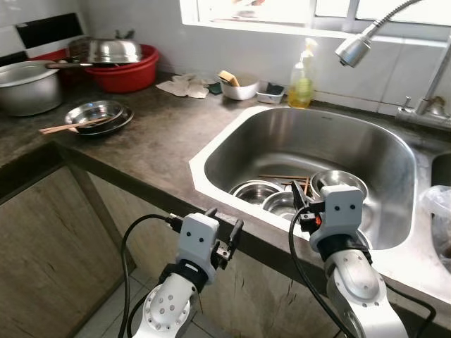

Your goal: Kitchen organization

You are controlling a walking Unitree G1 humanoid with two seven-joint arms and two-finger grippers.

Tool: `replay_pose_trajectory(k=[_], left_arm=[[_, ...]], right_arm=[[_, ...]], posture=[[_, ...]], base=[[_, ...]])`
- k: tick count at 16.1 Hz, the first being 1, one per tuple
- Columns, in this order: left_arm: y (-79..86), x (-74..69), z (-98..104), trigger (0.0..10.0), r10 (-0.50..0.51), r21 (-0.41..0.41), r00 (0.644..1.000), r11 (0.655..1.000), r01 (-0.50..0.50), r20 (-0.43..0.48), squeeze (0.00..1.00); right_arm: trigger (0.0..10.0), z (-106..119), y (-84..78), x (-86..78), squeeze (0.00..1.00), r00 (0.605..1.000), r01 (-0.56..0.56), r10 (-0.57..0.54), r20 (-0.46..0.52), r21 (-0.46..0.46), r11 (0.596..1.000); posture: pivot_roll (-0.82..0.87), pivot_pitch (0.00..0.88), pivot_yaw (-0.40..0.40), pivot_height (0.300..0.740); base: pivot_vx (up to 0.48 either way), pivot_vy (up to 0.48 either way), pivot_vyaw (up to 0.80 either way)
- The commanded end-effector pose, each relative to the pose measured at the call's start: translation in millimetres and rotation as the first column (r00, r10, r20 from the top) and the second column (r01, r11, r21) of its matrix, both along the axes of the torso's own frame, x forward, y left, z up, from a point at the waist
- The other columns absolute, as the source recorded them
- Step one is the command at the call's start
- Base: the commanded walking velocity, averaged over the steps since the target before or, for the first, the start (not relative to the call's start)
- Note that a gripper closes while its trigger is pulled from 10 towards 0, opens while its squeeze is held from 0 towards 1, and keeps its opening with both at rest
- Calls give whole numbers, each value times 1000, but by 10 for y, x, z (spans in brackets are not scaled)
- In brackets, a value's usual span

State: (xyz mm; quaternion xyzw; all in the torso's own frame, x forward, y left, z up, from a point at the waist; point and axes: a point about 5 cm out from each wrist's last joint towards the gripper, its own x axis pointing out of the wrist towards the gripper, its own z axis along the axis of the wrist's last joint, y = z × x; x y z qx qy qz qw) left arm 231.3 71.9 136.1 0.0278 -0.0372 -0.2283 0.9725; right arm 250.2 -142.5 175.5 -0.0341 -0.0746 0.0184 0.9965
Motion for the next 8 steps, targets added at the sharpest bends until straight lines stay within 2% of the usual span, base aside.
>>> replay_pose_trajectory(k=[1,8], left_arm=[[-5,-5,-2,10000,-8,4,1000,1000,8,0,0],[-1,-10,2,10000,-6,4,1000,1000,6,0,0]], right_arm=[[10000,27,-14,1,0,1000,11,-11,3,17,1000],[10000,33,11,4,0,1000,11,-11,2,29,1000]], posture=[[-39,27,20,740],[-39,32,24,740]], base=[[0,454,0],[0,445,0]])
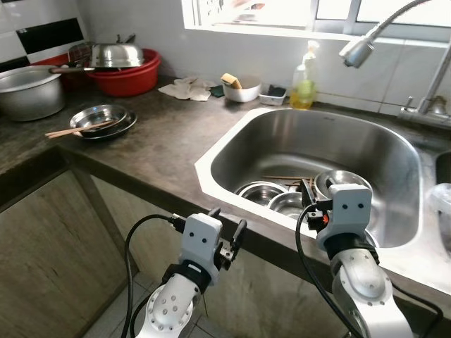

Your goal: Kitchen organization

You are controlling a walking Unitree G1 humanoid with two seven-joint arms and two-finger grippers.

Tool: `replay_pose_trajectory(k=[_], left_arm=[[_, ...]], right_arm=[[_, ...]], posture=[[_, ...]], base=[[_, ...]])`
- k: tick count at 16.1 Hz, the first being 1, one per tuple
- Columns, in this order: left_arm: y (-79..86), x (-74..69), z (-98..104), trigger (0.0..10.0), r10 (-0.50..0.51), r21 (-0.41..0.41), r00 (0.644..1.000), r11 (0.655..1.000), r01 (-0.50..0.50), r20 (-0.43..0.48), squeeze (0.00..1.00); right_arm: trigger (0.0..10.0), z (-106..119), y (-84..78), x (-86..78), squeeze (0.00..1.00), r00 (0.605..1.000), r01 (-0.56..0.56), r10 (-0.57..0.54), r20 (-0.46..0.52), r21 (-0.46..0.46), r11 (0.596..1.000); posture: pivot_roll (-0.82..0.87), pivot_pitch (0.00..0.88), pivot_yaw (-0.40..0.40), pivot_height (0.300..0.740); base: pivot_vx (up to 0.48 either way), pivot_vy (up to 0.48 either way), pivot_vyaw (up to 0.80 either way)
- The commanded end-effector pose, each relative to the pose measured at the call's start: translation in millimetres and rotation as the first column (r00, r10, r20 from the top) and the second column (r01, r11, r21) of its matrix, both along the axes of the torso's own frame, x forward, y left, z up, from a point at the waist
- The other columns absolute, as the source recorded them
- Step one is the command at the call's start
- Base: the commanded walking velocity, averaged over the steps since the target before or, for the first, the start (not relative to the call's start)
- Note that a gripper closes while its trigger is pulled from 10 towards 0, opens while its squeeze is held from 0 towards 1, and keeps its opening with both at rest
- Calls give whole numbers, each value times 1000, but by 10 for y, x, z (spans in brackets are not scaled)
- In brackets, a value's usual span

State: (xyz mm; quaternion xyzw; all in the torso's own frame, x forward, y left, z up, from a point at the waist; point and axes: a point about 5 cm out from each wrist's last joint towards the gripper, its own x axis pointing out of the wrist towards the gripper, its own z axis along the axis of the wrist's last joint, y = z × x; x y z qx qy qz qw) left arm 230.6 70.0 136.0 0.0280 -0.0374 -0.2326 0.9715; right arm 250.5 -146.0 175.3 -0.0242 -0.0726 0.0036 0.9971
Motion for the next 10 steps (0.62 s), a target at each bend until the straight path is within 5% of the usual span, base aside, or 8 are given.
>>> replay_pose_trajectory(k=[1,10], left_arm=[[17,-5,3,10000,2,4,1000,1000,-2,-1,0],[17,-13,-5,10000,1,8,1000,1000,-1,-4,0]], right_arm=[[10000,36,48,1,0,1000,-17,16,5,9,1000],[10000,47,94,10,0,999,-33,33,7,22,999]], posture=[[-39,32,24,740],[-37,34,25,740]], base=[[0,442,0],[0,439,0]])
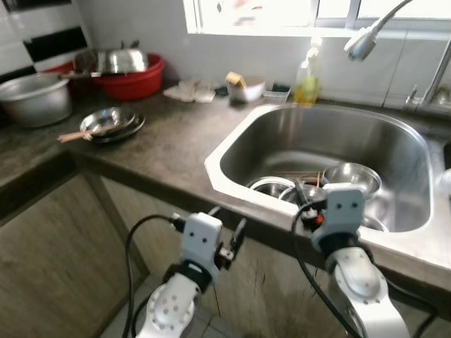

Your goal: Kitchen organization

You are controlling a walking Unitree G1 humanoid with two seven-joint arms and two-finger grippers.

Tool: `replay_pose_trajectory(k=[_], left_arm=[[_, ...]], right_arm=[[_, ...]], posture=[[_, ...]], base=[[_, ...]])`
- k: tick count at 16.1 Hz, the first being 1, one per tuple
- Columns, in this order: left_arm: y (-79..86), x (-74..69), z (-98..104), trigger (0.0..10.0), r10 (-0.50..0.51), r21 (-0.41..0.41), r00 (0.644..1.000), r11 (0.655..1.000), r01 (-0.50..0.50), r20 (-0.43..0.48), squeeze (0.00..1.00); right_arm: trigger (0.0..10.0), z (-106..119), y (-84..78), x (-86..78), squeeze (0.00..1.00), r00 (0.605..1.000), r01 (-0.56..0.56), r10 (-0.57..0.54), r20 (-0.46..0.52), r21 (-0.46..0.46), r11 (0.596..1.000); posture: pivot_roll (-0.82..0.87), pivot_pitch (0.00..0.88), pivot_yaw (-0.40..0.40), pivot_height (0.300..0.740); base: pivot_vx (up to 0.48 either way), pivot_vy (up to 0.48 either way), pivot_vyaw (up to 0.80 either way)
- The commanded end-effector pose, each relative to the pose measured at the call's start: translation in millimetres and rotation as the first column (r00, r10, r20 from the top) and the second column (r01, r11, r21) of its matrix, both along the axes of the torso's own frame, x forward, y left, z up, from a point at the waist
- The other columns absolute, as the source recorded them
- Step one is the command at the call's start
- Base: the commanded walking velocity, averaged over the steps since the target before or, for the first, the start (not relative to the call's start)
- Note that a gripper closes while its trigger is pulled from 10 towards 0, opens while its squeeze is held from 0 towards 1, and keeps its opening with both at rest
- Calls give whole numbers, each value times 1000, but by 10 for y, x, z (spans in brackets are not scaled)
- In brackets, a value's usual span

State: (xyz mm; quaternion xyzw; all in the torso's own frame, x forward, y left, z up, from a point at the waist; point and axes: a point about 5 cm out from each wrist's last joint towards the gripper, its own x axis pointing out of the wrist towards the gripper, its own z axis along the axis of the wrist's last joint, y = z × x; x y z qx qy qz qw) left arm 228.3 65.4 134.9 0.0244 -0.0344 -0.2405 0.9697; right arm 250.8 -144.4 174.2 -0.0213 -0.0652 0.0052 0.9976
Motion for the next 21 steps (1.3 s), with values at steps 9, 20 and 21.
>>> replay_pose_trajectory(k=[9,20,21], left_arm=[[61,3,2,10000,17,13,1000,1000,-17,1,0],[62,5,-2,10000,19,11,1000,1000,-19,1,0],[62,6,-2,10000,20,11,1000,1000,-20,1,0]], right_arm=[[10000,70,122,17,0,999,-48,48,25,14,999],[10000,64,182,24,0,997,-76,76,25,3,997],[10000,65,182,24,0,997,-76,76,26,4,997]], posture=[[-35,33,25,740],[-35,25,25,740],[-35,25,25,740]], base=[[0,429,0],[0,423,639],[0,420,800]])
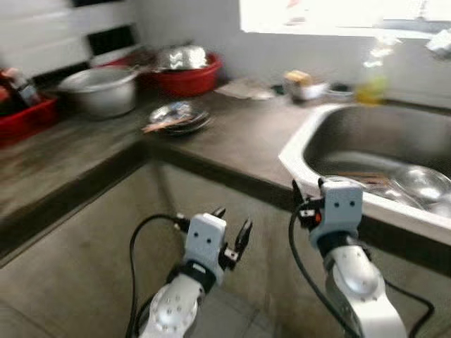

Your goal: Kitchen organization

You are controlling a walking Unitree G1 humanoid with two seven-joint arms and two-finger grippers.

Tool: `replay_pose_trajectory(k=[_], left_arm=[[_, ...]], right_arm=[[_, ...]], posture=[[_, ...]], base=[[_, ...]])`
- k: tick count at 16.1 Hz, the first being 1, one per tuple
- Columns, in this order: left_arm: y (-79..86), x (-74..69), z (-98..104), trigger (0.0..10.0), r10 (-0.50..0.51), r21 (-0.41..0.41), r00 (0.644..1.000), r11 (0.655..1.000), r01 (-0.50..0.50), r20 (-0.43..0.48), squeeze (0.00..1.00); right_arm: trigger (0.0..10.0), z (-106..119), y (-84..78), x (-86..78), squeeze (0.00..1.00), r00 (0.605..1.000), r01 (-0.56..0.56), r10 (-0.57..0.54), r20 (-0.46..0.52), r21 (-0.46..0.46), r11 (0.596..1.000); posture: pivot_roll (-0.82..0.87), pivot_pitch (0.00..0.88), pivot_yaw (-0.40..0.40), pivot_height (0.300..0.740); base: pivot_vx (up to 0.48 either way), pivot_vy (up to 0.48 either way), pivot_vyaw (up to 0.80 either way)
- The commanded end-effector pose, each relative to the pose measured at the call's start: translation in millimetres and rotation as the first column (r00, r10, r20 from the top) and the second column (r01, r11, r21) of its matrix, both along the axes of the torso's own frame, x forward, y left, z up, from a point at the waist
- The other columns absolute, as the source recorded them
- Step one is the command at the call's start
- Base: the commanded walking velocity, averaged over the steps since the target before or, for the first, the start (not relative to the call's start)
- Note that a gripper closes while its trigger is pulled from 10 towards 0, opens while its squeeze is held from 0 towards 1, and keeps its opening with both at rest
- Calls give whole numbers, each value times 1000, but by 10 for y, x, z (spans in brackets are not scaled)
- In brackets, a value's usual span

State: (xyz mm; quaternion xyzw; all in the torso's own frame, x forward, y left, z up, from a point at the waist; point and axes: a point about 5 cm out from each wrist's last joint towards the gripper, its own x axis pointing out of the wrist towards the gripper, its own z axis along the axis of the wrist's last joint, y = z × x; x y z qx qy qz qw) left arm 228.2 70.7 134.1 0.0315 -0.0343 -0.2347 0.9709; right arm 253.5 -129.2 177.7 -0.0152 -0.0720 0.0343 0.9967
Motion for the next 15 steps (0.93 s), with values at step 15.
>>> replay_pose_trajectory(k=[15], left_arm=[[7,29,-105,10000,-3,-30,992,1000,-1,-124,0]], right_arm=[[10000,136,51,1,0,997,9,-2,79,-100,995]], posture=[[-35,34,24,740]], base=[[0,17,587]])
